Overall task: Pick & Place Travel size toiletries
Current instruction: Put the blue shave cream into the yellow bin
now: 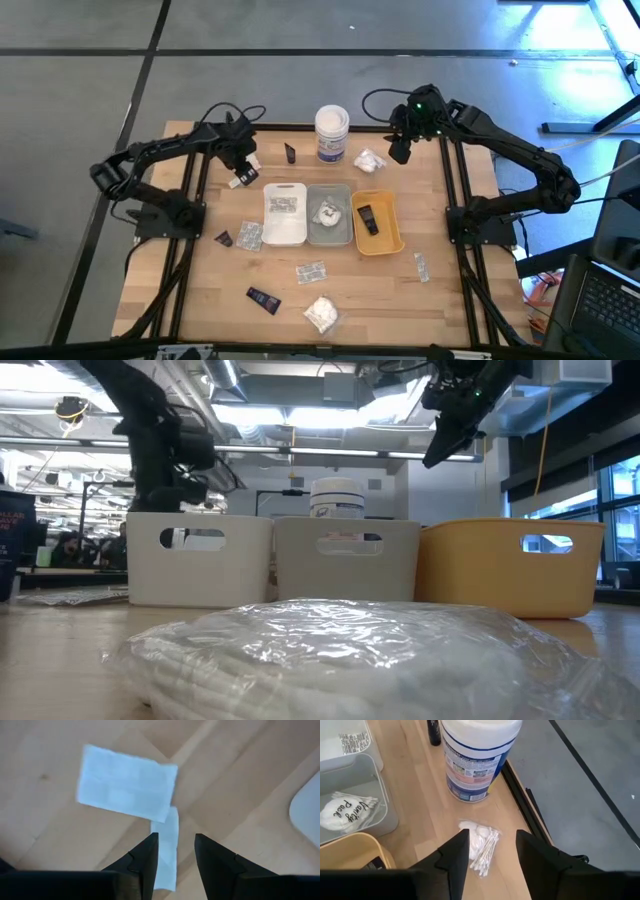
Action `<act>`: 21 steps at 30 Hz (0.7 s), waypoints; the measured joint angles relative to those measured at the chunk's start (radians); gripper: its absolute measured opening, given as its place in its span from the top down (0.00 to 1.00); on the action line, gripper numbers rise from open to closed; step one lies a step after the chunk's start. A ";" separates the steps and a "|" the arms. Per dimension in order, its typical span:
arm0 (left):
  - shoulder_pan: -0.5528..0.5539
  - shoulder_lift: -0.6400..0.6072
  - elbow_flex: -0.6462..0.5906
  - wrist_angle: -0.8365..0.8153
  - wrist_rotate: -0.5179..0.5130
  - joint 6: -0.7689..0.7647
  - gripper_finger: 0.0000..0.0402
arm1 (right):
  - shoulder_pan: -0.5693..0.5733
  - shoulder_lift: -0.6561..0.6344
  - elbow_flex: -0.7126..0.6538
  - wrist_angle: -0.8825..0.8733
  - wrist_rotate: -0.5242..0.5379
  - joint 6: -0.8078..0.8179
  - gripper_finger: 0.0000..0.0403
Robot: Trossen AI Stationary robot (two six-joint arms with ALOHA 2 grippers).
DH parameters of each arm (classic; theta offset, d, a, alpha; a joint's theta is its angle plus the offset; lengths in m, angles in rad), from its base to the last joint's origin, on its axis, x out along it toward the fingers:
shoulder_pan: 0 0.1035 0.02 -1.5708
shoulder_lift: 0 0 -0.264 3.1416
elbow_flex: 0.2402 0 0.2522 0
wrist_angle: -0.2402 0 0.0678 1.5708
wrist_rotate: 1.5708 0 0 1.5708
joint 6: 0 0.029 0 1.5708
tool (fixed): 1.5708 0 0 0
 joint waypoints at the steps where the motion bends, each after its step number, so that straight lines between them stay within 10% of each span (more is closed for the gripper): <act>1: 0.000 -0.017 0.000 0.004 -0.009 -0.011 0.69 | 0.000 0.000 0.000 0.004 0.000 0.000 0.58; 11: 0.000 -0.132 0.007 0.096 -0.362 -0.267 0.71 | 0.000 0.000 0.000 0.009 0.000 0.046 0.53; 21: 0.001 -0.135 0.007 0.121 -0.348 -0.344 0.71 | 0.000 0.000 0.000 0.009 0.000 0.047 0.56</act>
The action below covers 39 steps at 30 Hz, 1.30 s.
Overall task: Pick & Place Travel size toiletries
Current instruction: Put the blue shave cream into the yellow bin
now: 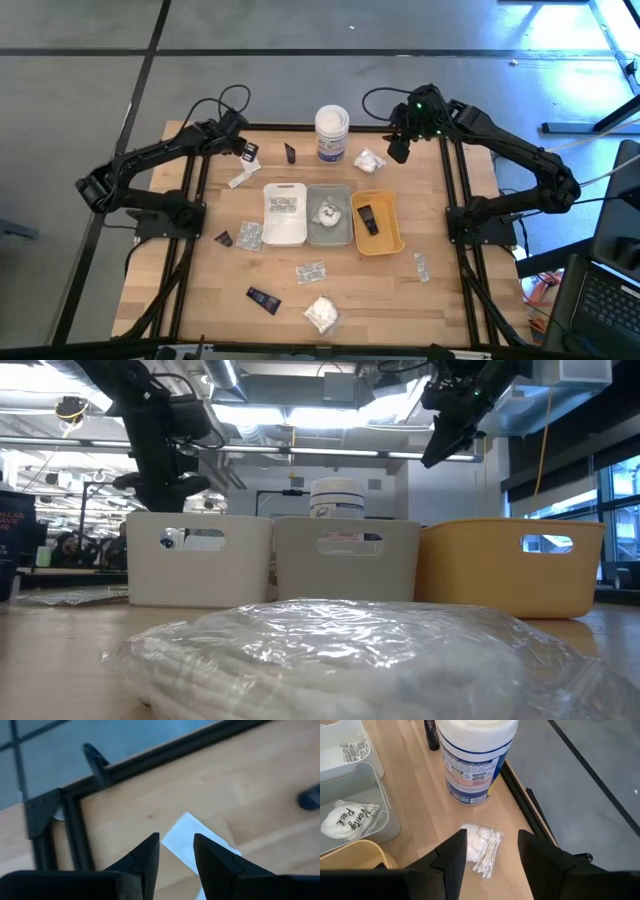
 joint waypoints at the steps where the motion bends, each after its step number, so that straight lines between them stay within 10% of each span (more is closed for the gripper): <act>1: 0.003 0.004 0.000 0.001 0.026 -0.005 0.71 | 0.000 0.000 0.000 0.000 0.000 0.000 0.56; 15: 0.171 0.127 0.000 0.090 0.322 0.072 0.76 | 0.000 0.000 0.000 0.007 0.000 -0.001 0.56; 39: 0.195 0.317 0.000 0.155 0.381 0.047 0.53 | 0.000 0.000 0.000 0.007 0.000 -0.002 0.59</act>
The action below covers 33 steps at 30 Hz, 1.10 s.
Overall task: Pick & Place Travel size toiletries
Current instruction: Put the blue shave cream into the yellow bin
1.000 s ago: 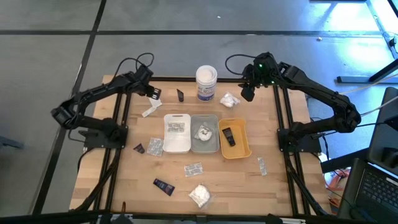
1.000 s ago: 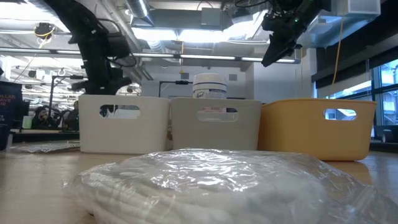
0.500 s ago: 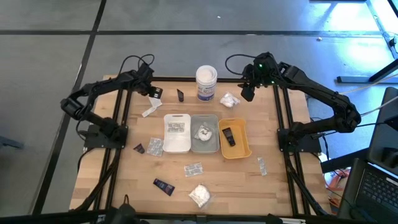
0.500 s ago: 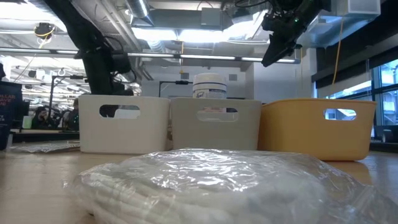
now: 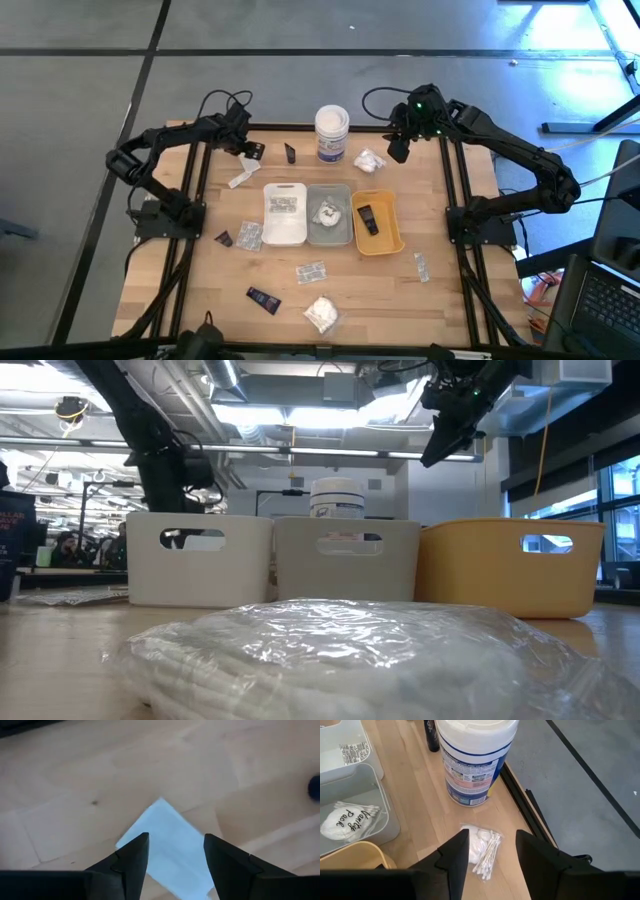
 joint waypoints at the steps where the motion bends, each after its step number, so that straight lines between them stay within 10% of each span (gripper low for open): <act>1: 0.000 -0.001 0.000 -0.014 0.009 0.019 0.53 | 0.000 0.000 0.000 0.000 0.000 0.000 0.59; 22: -0.130 -0.470 0.000 -0.212 0.041 0.075 0.61 | 0.000 0.000 0.000 0.000 0.000 -0.006 0.59; 33: -0.196 -0.446 0.000 0.078 0.064 0.290 0.60 | 0.000 0.000 0.000 0.004 0.000 0.002 0.59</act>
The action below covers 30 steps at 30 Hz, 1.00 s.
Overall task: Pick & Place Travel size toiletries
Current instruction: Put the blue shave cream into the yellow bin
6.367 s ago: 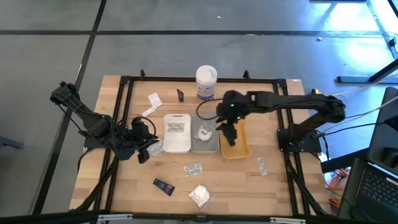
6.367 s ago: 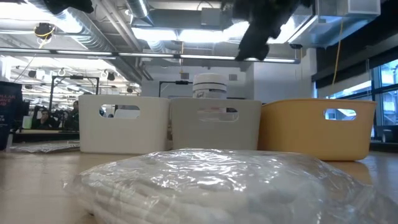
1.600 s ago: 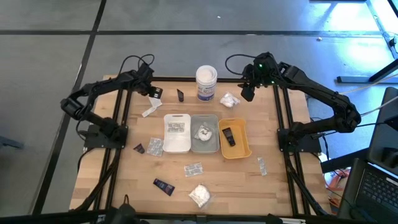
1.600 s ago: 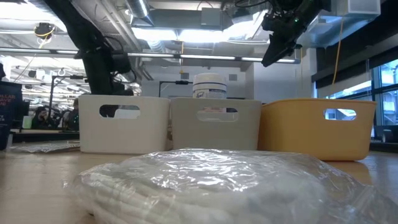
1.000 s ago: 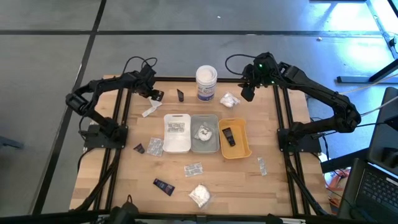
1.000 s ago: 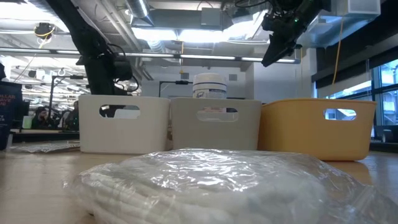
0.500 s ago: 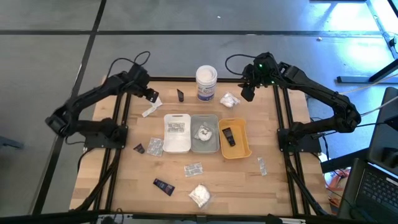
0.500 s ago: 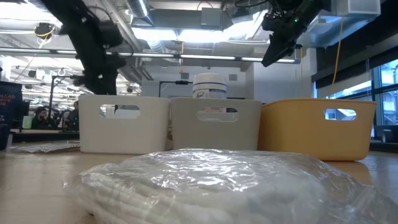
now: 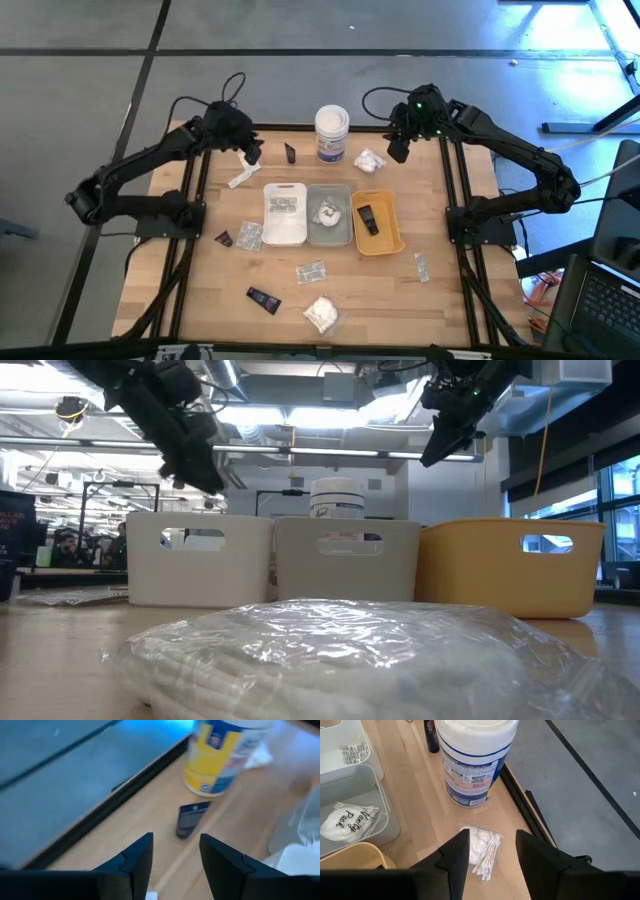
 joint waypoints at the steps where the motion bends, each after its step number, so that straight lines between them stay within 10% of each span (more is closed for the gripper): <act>1: -0.006 0.005 0.000 -0.003 0.021 0.038 0.60 | 0.000 0.000 0.000 -0.001 0.000 0.000 0.58; 18: -0.334 -0.210 0.000 -0.569 0.002 -0.391 0.67 | 0.000 0.000 0.000 0.013 0.000 0.000 0.58; 30: -0.766 -0.267 0.000 -0.598 -0.141 -0.826 0.67 | 0.008 0.000 0.000 0.011 -0.003 0.006 0.56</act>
